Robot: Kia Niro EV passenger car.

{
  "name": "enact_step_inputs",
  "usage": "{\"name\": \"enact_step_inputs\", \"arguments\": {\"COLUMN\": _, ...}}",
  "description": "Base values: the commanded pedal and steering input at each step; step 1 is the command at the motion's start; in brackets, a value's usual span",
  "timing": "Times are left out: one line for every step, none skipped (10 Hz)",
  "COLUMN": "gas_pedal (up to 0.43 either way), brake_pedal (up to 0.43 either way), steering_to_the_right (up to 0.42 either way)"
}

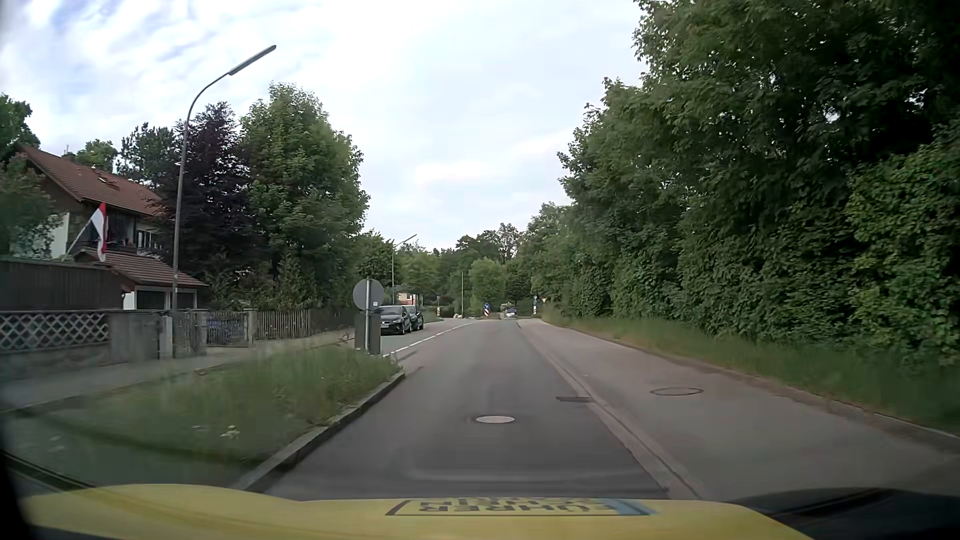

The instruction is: Follow the waypoints while adhering to traffic rules and regulations

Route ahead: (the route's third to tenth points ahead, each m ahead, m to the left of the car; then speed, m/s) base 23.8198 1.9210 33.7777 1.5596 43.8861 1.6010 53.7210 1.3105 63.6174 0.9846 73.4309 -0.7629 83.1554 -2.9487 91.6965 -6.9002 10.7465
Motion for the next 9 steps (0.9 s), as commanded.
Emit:
{"name": "enact_step_inputs", "arguments": {"gas_pedal": 0.079, "brake_pedal": 0.000, "steering_to_the_right": 0.001}}
{"name": "enact_step_inputs", "arguments": {"gas_pedal": 0.079, "brake_pedal": 0.000, "steering_to_the_right": 0.001}}
{"name": "enact_step_inputs", "arguments": {"gas_pedal": 0.079, "brake_pedal": 0.000, "steering_to_the_right": 0.001}}
{"name": "enact_step_inputs", "arguments": {"gas_pedal": 0.079, "brake_pedal": 0.000, "steering_to_the_right": 0.001}}
{"name": "enact_step_inputs", "arguments": {"gas_pedal": 0.079, "brake_pedal": 0.000, "steering_to_the_right": 0.001}}
{"name": "enact_step_inputs", "arguments": {"gas_pedal": 0.067, "brake_pedal": 0.000, "steering_to_the_right": 0.000}}
{"name": "enact_step_inputs", "arguments": {"gas_pedal": 0.067, "brake_pedal": 0.000, "steering_to_the_right": 0.000}}
{"name": "enact_step_inputs", "arguments": {"gas_pedal": 0.067, "brake_pedal": 0.000, "steering_to_the_right": 0.000}}
{"name": "enact_step_inputs", "arguments": {"gas_pedal": 0.067, "brake_pedal": 0.000, "steering_to_the_right": 0.000}}
